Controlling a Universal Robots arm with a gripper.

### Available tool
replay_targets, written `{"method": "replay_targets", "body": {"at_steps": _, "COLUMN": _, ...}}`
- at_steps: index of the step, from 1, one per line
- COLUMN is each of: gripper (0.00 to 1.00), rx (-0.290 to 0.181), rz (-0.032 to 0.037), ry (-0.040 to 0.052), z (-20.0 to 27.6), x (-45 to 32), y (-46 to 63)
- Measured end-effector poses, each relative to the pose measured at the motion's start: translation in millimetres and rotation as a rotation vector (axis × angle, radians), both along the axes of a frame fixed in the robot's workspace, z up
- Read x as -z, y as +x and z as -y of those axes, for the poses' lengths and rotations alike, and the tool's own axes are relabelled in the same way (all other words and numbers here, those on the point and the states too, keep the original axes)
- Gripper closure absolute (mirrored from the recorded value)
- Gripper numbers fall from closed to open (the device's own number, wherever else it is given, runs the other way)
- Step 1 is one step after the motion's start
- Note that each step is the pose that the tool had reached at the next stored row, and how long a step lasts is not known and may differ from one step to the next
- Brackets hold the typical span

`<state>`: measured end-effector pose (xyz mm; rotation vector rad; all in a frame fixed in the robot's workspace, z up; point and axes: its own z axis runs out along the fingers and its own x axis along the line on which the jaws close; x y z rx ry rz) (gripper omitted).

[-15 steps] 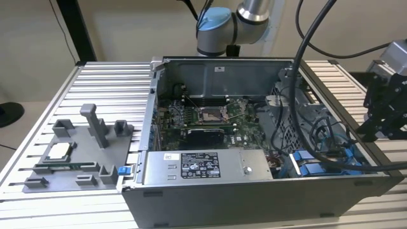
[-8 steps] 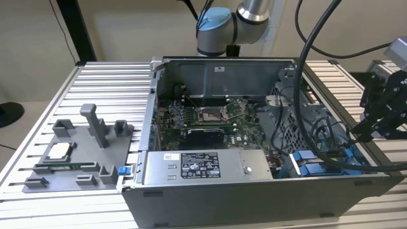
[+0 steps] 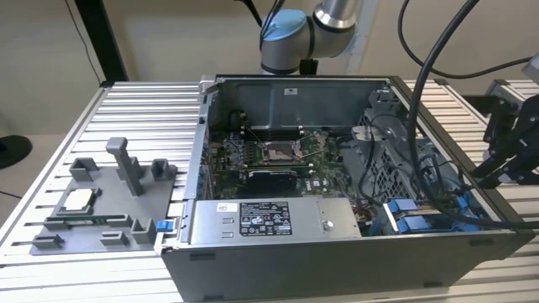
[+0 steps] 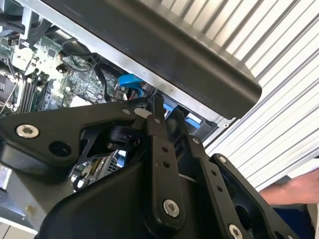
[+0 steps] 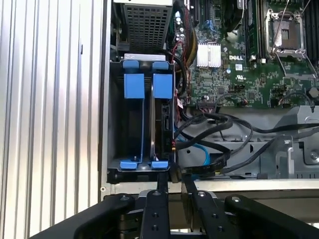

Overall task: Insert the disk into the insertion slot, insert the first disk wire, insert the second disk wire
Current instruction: 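Insert the second disk wire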

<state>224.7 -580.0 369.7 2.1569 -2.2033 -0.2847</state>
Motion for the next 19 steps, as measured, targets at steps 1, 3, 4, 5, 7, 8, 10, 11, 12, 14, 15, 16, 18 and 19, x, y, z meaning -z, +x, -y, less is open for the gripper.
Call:
{"method": "replay_targets", "body": {"at_steps": 1, "gripper": 1.00, "rx": -0.001, "rz": -0.0037, "ry": 0.0010, "z": 0.1, "x": 0.6, "y": 0.8}}
{"method": "replay_targets", "body": {"at_steps": 3, "gripper": 1.00, "rx": -0.004, "rz": -0.0091, "ry": 0.0047, "z": 0.6, "x": 1.7, "y": 1.0}}
{"method": "replay_targets", "body": {"at_steps": 4, "gripper": 1.00, "rx": -0.007, "rz": -0.0107, "ry": 0.0076, "z": 0.7, "x": 2.2, "y": 1.0}}
{"method": "replay_targets", "body": {"at_steps": 5, "gripper": 1.00, "rx": -0.011, "rz": -0.0116, "ry": 0.0109, "z": 0.7, "x": 2.6, "y": 1.0}}
{"method": "replay_targets", "body": {"at_steps": 7, "gripper": 1.00, "rx": -0.020, "rz": -0.0127, "ry": 0.0179, "z": 0.8, "x": 3.7, "y": 1.1}}
{"method": "replay_targets", "body": {"at_steps": 8, "gripper": 1.00, "rx": -0.025, "rz": -0.0130, "ry": 0.0200, "z": 0.8, "x": 4.4, "y": 1.1}}
{"method": "replay_targets", "body": {"at_steps": 10, "gripper": 1.00, "rx": -0.035, "rz": -0.0137, "ry": 0.0230, "z": 1.0, "x": 5.9, "y": 1.2}}
{"method": "replay_targets", "body": {"at_steps": 11, "gripper": 1.00, "rx": -0.039, "rz": -0.0139, "ry": 0.0243, "z": 1.1, "x": 6.7, "y": 1.2}}
{"method": "replay_targets", "body": {"at_steps": 12, "gripper": 1.00, "rx": -0.044, "rz": -0.0139, "ry": 0.0264, "z": 1.2, "x": 7.3, "y": 1.2}}
{"method": "replay_targets", "body": {"at_steps": 14, "gripper": 1.00, "rx": -0.051, "rz": -0.0139, "ry": 0.0304, "z": 1.3, "x": 7.8, "y": 1.2}}
{"method": "replay_targets", "body": {"at_steps": 15, "gripper": 1.00, "rx": -0.056, "rz": -0.0140, "ry": 0.0339, "z": 1.4, "x": 8.2, "y": 1.2}}
{"method": "replay_targets", "body": {"at_steps": 16, "gripper": 1.00, "rx": -0.060, "rz": -0.0139, "ry": 0.0375, "z": 1.4, "x": 8.5, "y": 1.2}}
{"method": "replay_targets", "body": {"at_steps": 18, "gripper": 0.00, "rx": -0.070, "rz": -0.0139, "ry": 0.0461, "z": 1.5, "x": 9.4, "y": 1.2}}
{"method": "replay_targets", "body": {"at_steps": 19, "gripper": 0.00, "rx": -0.073, "rz": -0.0138, "ry": 0.0501, "z": 1.6, "x": 9.7, "y": 1.2}}
